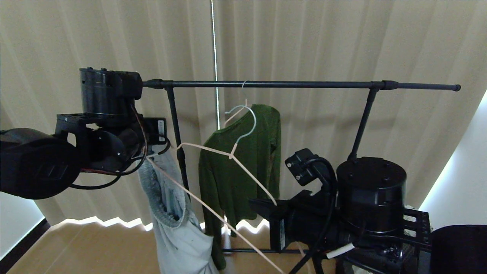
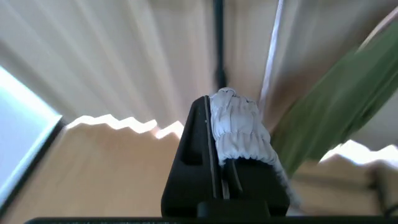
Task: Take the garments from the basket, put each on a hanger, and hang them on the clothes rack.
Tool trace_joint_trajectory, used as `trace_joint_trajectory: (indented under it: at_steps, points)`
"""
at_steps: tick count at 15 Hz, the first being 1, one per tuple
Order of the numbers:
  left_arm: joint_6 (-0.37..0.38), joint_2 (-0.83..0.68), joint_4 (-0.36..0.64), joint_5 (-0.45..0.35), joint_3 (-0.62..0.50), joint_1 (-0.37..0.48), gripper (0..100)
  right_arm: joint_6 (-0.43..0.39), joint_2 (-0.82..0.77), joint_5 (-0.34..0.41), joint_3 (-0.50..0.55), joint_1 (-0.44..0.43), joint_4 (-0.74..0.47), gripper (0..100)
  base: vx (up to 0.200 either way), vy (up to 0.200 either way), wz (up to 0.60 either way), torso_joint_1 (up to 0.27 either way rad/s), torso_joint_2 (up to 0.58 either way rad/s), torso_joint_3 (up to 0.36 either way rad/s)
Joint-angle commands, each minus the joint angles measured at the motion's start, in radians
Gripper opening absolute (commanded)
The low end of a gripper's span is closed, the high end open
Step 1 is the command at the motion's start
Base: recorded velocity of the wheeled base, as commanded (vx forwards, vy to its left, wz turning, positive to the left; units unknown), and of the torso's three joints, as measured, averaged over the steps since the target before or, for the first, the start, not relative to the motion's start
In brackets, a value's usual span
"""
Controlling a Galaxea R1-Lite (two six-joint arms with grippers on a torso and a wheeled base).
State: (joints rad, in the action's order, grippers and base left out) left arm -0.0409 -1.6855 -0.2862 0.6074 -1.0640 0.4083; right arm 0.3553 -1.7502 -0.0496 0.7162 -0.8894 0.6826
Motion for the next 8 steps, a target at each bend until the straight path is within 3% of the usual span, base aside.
trace_joint_trajectory:
  at_steps: [1,6,8]
  points:
    - [0.027,0.032,0.053,0.008,-0.011,-0.017,0,0.019,-0.028,-0.003,0.035,0.026,-0.028,0,0.0,0.0,0.0,0.0,0.0,0.0]
    - [0.145,0.079,0.2,0.011,0.015,-0.092,0,0.042,-0.069,-0.007,0.101,0.093,-0.104,0,0.0,0.0,0.0,0.0,0.0,0.0]
    - [0.168,0.112,0.249,0.011,0.041,-0.082,0,0.042,-0.087,-0.007,0.117,0.109,-0.103,0,0.0,0.0,0.0,0.0,0.0,0.0]
